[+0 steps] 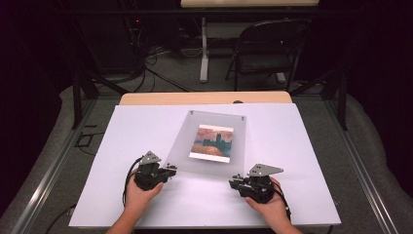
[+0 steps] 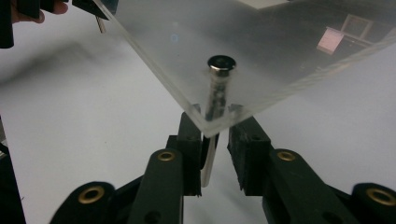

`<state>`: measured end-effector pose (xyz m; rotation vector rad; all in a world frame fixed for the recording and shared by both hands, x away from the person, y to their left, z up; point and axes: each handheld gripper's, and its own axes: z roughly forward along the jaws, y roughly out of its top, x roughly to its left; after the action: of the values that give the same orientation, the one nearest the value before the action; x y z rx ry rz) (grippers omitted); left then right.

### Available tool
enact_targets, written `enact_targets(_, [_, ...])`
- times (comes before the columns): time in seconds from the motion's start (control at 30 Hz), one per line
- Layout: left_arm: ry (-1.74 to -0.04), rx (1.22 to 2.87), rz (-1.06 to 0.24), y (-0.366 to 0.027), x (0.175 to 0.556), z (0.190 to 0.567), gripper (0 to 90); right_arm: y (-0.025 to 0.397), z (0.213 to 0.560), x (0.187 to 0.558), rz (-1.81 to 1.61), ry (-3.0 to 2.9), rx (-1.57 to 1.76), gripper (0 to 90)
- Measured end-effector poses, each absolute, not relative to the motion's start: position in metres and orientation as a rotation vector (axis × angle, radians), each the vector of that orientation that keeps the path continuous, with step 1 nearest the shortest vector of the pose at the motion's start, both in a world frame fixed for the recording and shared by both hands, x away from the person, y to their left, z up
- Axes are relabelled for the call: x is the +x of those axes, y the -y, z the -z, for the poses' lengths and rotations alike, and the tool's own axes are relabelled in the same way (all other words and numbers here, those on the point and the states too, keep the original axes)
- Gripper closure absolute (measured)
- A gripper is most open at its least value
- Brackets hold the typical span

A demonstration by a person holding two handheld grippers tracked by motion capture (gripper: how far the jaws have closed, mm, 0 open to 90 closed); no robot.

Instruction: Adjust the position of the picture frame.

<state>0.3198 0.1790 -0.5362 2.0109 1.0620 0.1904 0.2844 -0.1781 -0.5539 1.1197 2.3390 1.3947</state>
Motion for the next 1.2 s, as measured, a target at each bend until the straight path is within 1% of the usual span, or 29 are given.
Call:
enact_targets(0.17, [-1.061, 2.015, -0.19, -0.178, 0.319, 0.536, 85.0, 0.175, 0.553, 0.283, -1.38, -2.342, 1.082, 82.0])
enact_targets(0.27, [-1.06, 2.013, -0.192, -0.178, 0.319, 0.536, 85.0, 0.176, 0.552, 0.283, -1.383, -2.337, 1.073, 84.0])
enact_targets(0.77, [-1.041, 1.996, -0.173, -0.175, 0.316, 0.535, 85.1, 0.182, 0.547, 0.283, -1.401, -2.32, 1.104, 85.2])
enact_targets(1.2, [-1.004, 1.999, -0.141, -0.163, 0.3, 0.532, 85.2, 0.198, 0.544, 0.292, -1.38, -2.3, 1.138, 85.4])
